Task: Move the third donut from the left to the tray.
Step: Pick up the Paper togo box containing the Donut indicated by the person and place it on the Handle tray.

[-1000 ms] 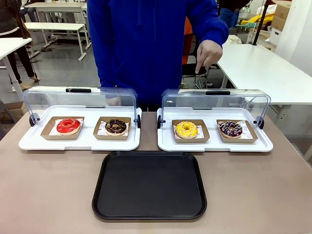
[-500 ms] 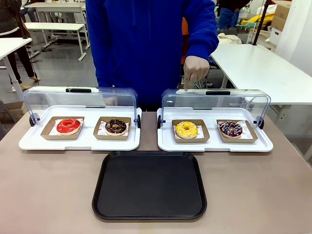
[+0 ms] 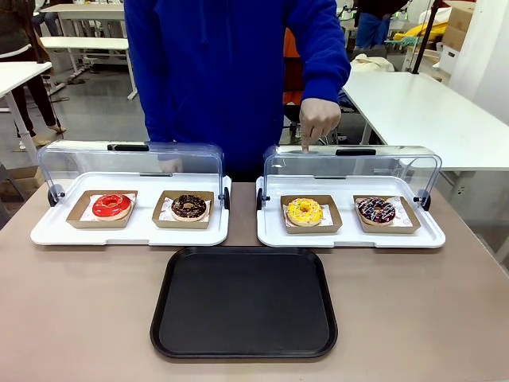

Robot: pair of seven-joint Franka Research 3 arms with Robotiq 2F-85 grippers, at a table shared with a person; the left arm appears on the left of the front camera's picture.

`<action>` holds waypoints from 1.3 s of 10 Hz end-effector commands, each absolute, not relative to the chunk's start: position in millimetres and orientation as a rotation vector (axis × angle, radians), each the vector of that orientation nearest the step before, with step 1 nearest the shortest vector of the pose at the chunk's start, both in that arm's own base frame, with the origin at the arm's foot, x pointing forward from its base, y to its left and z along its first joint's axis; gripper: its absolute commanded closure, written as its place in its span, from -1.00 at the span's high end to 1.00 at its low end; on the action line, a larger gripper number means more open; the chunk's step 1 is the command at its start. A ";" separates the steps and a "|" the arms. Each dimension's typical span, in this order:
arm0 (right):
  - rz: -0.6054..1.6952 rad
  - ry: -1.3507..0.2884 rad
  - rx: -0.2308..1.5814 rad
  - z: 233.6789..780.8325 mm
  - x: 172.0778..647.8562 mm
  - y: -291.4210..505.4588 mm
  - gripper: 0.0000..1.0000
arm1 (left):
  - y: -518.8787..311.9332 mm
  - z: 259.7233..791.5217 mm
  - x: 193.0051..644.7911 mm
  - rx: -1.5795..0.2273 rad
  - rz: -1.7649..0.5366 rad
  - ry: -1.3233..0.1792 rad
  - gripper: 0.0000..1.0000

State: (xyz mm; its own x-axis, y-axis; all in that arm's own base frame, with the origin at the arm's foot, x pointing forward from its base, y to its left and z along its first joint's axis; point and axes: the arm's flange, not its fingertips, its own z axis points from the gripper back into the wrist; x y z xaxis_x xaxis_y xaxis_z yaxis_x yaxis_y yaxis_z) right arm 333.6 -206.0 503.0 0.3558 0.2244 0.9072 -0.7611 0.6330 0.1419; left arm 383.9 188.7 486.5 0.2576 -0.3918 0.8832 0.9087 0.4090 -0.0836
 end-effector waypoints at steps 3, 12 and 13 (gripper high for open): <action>0.710 -1.047 0.618 505.9 337.9 -206.8 1.00 | 189.2 488.8 384.1 -0.691 -0.994 -0.925 1.00; 0.710 -1.047 0.618 505.9 337.9 -206.8 1.00 | 189.2 488.8 384.1 -0.691 -0.994 -0.925 1.00; 0.692 -1.017 0.619 503.0 333.6 -206.0 1.00 | 189.2 488.8 384.1 -0.691 -0.994 -0.925 1.00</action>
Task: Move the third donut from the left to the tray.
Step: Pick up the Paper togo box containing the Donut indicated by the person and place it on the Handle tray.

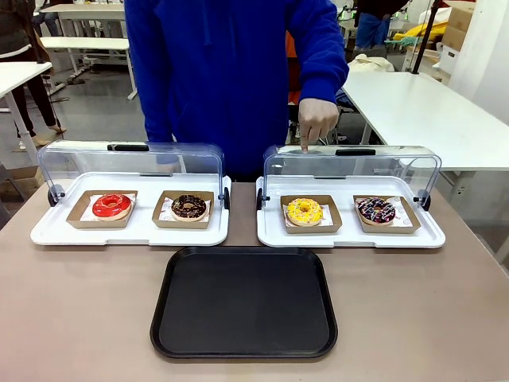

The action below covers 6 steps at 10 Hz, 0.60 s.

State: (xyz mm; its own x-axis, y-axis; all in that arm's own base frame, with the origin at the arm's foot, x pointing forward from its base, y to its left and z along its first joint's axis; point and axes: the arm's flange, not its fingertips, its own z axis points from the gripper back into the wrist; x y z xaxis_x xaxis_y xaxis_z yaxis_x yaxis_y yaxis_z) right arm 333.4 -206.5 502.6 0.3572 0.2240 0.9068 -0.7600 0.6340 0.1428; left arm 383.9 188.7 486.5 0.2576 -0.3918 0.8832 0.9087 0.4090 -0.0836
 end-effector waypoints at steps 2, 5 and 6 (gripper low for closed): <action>0.856 -0.933 0.543 516.2 359.4 -157.7 1.00 | 189.2 488.8 384.1 -0.691 -0.994 -0.925 1.00; 1.023 -0.815 0.459 526.6 384.9 -85.8 1.00 | 189.2 488.8 384.1 -0.691 -0.994 -0.925 1.00; 1.124 -0.754 0.406 524.1 388.6 -52.1 1.00 | 189.2 488.8 384.1 -0.691 -0.994 -0.925 1.00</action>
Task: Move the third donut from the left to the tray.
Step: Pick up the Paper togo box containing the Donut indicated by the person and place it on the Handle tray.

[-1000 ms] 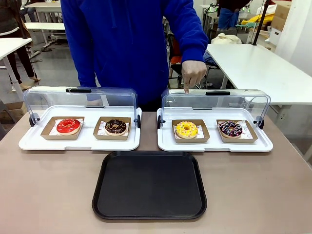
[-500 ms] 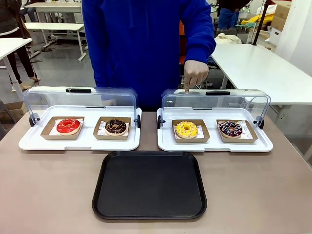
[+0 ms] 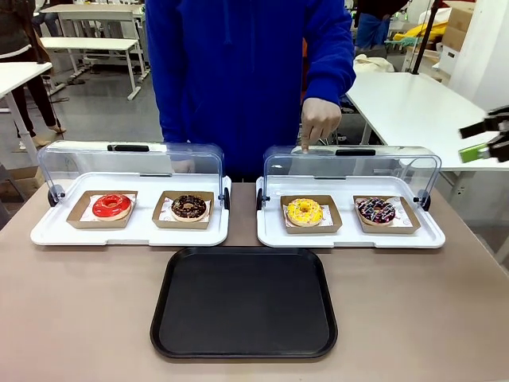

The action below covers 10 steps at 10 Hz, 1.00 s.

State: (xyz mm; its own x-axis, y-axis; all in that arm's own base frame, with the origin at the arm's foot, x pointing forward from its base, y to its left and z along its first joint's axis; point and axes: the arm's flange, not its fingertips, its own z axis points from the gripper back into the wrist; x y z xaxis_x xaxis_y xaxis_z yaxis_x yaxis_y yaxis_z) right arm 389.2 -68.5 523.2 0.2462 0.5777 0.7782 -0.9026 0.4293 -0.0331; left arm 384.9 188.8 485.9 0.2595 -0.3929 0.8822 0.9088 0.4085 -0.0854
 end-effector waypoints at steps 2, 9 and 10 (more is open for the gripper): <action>1.291 -0.663 0.294 507.8 380.8 13.9 1.00 | 189.2 488.8 384.1 -0.691 -0.994 -0.925 1.00; 1.490 -0.596 0.016 392.7 414.2 117.6 1.00 | 189.2 488.8 384.1 -0.691 -0.994 -0.925 1.00; 1.493 -0.598 0.014 380.3 417.8 123.2 1.00 | 189.2 488.8 384.1 -0.691 -0.994 -0.925 1.00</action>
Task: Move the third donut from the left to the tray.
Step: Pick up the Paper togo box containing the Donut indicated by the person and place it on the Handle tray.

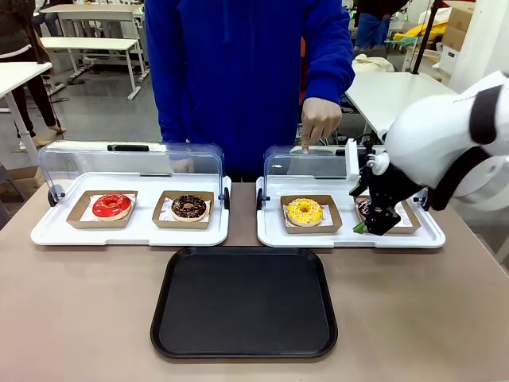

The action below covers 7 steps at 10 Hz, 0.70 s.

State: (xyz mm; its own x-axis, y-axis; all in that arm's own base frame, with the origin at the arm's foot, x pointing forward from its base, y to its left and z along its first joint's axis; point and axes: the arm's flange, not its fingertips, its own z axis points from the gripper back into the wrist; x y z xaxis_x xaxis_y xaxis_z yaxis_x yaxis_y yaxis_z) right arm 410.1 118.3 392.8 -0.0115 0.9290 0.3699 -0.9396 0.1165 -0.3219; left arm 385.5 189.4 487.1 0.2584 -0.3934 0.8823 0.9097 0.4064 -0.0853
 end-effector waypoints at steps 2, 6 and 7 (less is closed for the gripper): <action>1.512 -0.611 0.059 368.6 418.4 134.2 1.00 | 189.2 488.8 384.1 -0.691 -0.994 -0.925 1.00; 1.481 -0.565 0.016 380.1 413.7 125.1 1.00 | 189.2 488.8 384.1 -0.691 -0.994 -0.925 1.00; 1.481 -0.565 0.016 380.1 413.7 125.1 1.00 | 189.2 488.8 384.1 -0.691 -0.994 -0.925 1.00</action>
